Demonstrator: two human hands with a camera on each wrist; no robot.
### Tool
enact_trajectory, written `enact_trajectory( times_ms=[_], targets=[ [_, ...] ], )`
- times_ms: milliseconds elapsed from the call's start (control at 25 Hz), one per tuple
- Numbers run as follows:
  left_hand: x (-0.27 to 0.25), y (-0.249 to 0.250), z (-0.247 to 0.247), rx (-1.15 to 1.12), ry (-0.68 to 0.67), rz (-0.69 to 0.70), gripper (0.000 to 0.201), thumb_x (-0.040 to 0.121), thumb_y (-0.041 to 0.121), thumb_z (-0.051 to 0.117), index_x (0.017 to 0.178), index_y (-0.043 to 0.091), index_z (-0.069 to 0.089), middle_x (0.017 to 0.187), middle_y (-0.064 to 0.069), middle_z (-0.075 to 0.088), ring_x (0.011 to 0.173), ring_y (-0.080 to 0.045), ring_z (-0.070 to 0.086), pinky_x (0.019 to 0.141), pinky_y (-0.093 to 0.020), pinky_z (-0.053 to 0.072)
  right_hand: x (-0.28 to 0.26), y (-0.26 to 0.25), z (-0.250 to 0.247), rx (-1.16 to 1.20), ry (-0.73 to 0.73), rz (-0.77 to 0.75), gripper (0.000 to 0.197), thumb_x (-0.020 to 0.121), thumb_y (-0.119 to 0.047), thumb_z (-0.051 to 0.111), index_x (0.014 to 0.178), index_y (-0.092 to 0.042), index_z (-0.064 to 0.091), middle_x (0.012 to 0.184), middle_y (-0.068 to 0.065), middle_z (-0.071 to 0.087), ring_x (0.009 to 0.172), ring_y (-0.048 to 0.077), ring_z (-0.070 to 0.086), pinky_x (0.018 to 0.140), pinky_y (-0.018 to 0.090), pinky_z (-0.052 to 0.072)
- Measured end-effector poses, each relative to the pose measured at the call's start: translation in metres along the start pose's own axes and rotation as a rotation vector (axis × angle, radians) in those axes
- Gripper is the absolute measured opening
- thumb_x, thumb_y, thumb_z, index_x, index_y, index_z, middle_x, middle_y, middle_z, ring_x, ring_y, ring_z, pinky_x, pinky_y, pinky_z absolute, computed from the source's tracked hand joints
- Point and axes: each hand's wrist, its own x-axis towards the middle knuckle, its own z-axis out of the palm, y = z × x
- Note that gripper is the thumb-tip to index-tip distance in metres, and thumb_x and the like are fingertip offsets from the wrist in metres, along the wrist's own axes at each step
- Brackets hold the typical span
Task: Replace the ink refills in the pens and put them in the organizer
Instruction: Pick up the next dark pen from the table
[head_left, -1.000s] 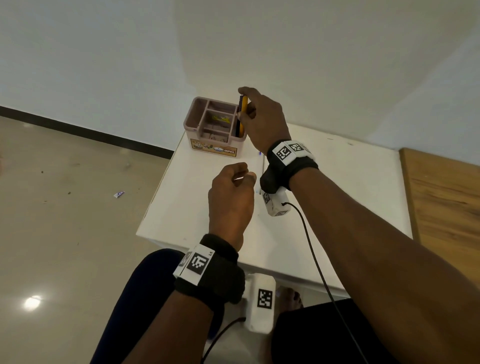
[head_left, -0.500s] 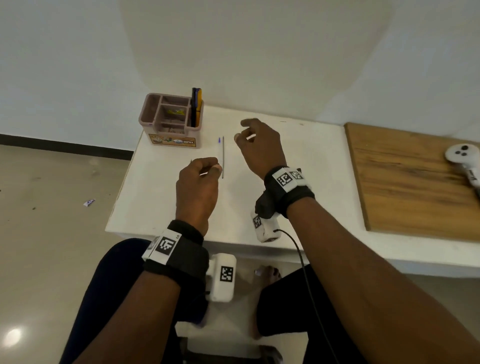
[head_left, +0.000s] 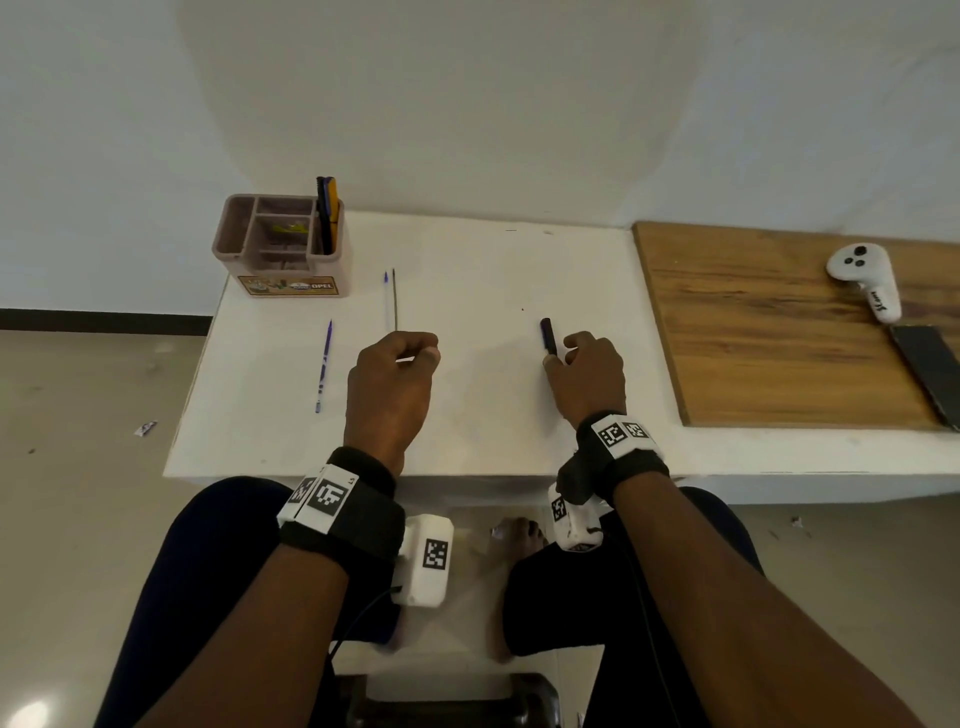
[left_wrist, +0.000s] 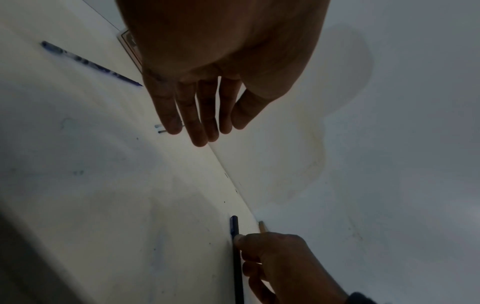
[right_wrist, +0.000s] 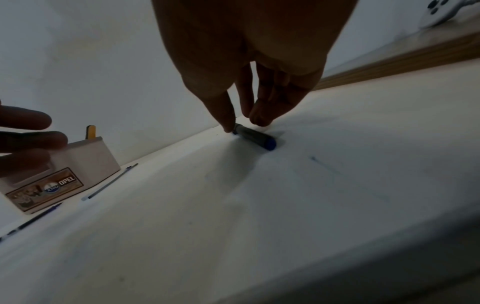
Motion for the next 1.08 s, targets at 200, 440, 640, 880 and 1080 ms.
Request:
enact_trajectory(
  times_ms=[200,440,640,880,1080],
  targets=[
    [0.003,-0.003,0.002,0.015,-0.003,0.006,0.021,0.094,0.024,0.064,0.111,0.024,0.078,0.108,0.006,0.077,0.110,-0.018,0.071,0.105,-0.041,0.053,0.005,0.001,0.005,-0.027,-0.008,0.004,0.036,0.098,-0.024,0.066,0.130,-0.009,0.063,0.128,0.014,0.063,0.118,0.033,0.063,0.103,0.043,0.051],
    [0.005,-0.004,0.000,0.002,-0.012,0.004,0.020,0.097,0.022,0.064,0.112,0.024,0.077,0.110,0.007,0.076,0.111,-0.018,0.070,0.102,-0.036,0.053,0.004,-0.012,0.007,0.012,0.002,-0.014,0.035,0.095,-0.023,0.065,0.127,-0.010,0.065,0.123,0.012,0.069,0.113,0.032,0.066,0.099,0.044,0.054],
    [0.006,-0.005,-0.002,-0.009,-0.027,0.016,0.021,0.100,0.023,0.062,0.116,0.023,0.075,0.112,0.006,0.076,0.107,-0.018,0.072,0.102,-0.038,0.054,-0.010,-0.044,0.012,0.149,-0.005,-0.114,0.032,0.096,-0.023,0.065,0.126,-0.012,0.066,0.111,0.007,0.072,0.099,0.025,0.069,0.087,0.037,0.058],
    [0.004,-0.002,-0.005,-0.027,-0.108,-0.005,0.026,0.107,0.036,0.051,0.122,0.023,0.068,0.113,0.004,0.075,0.096,-0.009,0.073,0.080,-0.026,0.050,-0.046,-0.081,0.029,0.411,-0.120,-0.246,0.028,0.097,-0.022,0.070,0.125,-0.016,0.066,0.101,-0.004,0.073,0.087,0.008,0.069,0.069,0.007,0.049],
    [0.011,-0.001,-0.015,-0.146,-0.066,-0.001,0.024,0.105,0.032,0.059,0.123,0.024,0.071,0.113,0.006,0.076,0.104,-0.010,0.072,0.086,-0.029,0.055,-0.062,-0.101,0.040,0.539,-0.136,-0.340,0.014,0.096,-0.017,0.070,0.110,-0.017,0.067,0.096,-0.013,0.071,0.086,0.003,0.068,0.072,0.006,0.051]
  ],
)
